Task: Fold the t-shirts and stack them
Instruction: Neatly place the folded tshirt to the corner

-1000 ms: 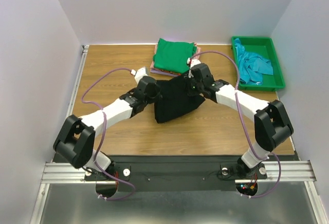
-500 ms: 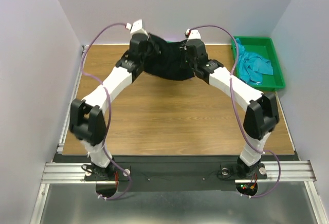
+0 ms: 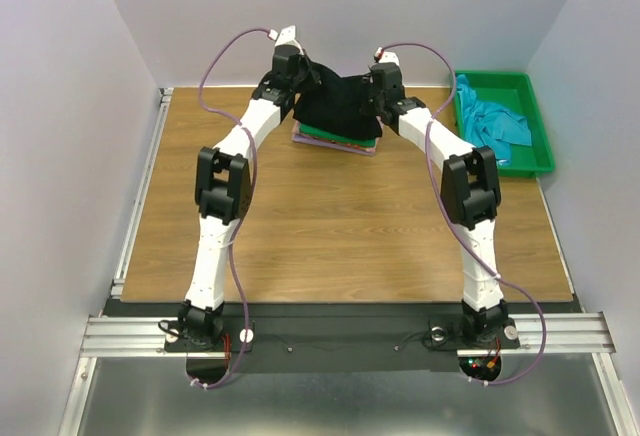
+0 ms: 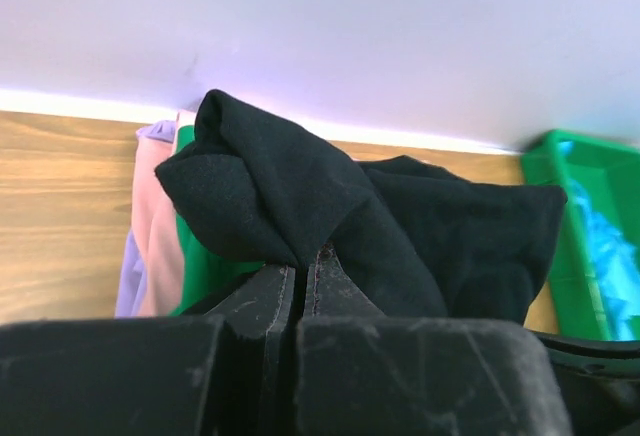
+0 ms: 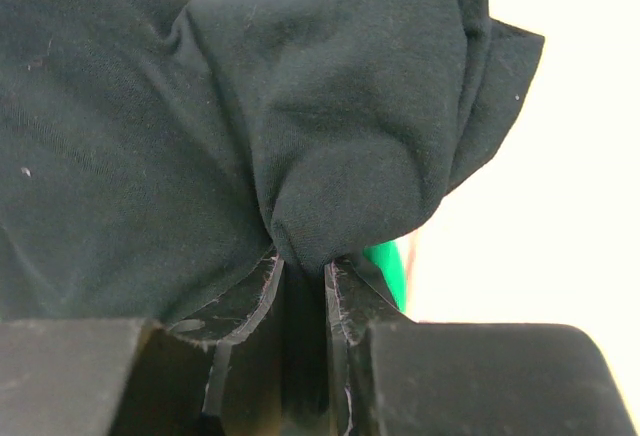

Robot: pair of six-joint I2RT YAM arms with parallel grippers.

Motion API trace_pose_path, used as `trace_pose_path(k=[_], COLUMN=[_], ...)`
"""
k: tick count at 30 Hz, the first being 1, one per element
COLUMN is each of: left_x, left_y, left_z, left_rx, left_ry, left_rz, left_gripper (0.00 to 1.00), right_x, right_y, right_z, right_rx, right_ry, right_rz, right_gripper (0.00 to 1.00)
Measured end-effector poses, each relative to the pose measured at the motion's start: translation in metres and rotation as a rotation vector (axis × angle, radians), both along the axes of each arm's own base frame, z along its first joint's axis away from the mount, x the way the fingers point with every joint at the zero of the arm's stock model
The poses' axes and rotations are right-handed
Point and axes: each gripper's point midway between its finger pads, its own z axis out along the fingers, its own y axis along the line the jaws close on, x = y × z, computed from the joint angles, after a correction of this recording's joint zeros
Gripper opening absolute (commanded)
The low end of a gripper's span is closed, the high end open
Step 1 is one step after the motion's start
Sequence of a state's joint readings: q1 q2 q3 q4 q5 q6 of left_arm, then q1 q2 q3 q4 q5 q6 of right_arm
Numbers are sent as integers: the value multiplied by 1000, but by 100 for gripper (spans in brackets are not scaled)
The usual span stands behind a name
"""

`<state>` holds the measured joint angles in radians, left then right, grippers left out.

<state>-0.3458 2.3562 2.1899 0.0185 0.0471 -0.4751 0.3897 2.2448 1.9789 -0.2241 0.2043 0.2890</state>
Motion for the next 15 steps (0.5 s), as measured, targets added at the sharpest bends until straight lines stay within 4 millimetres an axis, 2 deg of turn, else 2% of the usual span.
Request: trace_pose_path(k=[3, 4, 5, 6, 7, 8, 9, 10, 11, 12, 15], left_x=[12, 14, 16, 17, 18, 20, 21, 24, 25, 29, 35], left_y=[-5, -5, -5, -3, -1, 2, 5, 10, 11, 19, 34], left_z=[-24, -30, -36, -39, -42, -43, -41, -39, -38, -34, -32], left_rx=[2, 3, 3, 4, 5, 6, -2, -9, -5, -14, -16], left_ry=[16, 24, 31, 34, 38, 39, 39, 36, 31, 23, 15], left_rz=[-9, -11, -12, -10, -6, 1, 8, 21, 23, 41, 85], left_gripper=[0, 4, 12, 32, 36, 43, 76, 82, 94, 99, 99], right_x=[8, 8, 8, 8, 8, 9, 10, 11, 11, 12, 12], right_y=[-4, -4, -5, -4, -5, -6, -8, -11, -14, -17, -32], right_z=[-26, -31, -35, -36, -36, -35, -34, -34, -35, -35, -31], right_rx=[10, 10, 12, 13, 12, 9, 6, 1, -12, -17, -47], right_ry=[41, 50, 57, 59, 57, 53, 48, 48, 48, 47, 39], right_rz=[5, 5, 3, 1, -2, -5, -20, -35, -45, -59, -114], right_gripper=[22, 40, 48, 56, 76, 90, 100, 100, 100, 100, 100])
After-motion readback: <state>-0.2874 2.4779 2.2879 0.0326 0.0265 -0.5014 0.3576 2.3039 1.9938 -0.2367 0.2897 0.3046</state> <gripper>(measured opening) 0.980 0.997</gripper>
